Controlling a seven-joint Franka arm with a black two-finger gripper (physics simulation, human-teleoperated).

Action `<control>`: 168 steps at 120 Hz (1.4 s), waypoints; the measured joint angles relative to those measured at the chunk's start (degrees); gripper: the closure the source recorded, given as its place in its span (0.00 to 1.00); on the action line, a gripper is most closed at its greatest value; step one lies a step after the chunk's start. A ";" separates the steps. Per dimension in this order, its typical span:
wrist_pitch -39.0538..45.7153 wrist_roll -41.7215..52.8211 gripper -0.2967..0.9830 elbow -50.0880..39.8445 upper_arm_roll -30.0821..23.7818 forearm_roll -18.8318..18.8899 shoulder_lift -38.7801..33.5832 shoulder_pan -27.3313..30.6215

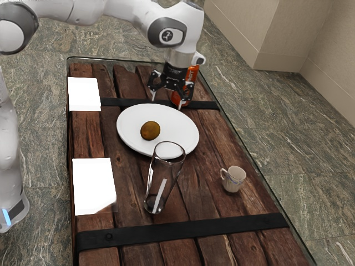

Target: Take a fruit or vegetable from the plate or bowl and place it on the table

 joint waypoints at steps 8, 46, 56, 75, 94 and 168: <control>1.07 -1.75 0.23 -0.50 -0.23 -0.19 1.56 -0.28; 3.65 -7.89 0.23 -5.38 -1.45 -0.77 1.91 -0.40; 3.24 -9.04 0.23 -5.88 -1.61 -0.79 1.66 -0.56; 3.26 -10.80 0.23 -9.47 -1.65 -0.58 -2.74 -0.47; 5.81 -12.05 0.23 -13.36 -1.60 -0.22 -5.07 -0.16; 18.98 -13.58 0.23 -18.12 -2.44 3.78 -2.60 -0.11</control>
